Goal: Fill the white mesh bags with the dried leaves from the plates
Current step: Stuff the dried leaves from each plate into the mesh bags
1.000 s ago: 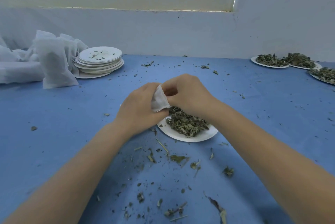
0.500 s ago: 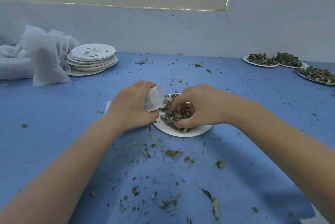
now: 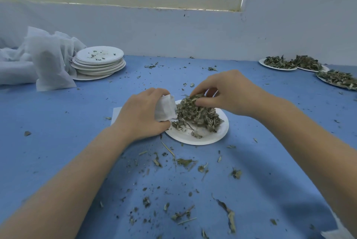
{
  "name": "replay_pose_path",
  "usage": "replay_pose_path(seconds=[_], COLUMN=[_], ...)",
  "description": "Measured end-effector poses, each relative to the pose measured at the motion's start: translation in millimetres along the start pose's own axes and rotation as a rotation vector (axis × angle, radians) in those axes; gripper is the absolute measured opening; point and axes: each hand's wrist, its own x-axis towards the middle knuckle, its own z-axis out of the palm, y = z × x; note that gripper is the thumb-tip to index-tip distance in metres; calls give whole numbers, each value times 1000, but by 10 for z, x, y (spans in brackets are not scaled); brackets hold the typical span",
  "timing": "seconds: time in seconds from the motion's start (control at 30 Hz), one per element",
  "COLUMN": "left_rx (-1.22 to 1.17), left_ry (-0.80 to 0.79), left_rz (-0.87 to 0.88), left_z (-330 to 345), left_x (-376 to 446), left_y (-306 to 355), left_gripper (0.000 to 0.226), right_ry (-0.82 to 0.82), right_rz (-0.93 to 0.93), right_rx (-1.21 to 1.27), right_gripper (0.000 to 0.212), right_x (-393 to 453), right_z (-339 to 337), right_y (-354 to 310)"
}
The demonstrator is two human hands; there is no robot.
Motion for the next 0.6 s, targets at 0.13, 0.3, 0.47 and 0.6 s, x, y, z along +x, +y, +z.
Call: replay_pose_path(seconds=[0.13, 0.3, 0.47, 0.6], left_rx=[-49, -99, -183, -235], left_ry=[17, 45, 61, 73], left_rz=[29, 55, -2, -21], left_z=[-13, 15, 7, 19], left_x=[8, 11, 20, 27], left_y=[42, 117, 124, 143], left_gripper=[59, 53, 50, 50], right_ry=[-17, 62, -43, -6], right_rz=[-51, -66, -46, -41], right_rx=[-50, 186, 455, 384], right_gripper=[20, 21, 28, 25], right_x=[81, 118, 82, 91], right_z=[106, 283, 267, 289], right_y=[-100, -193, -168, -195])
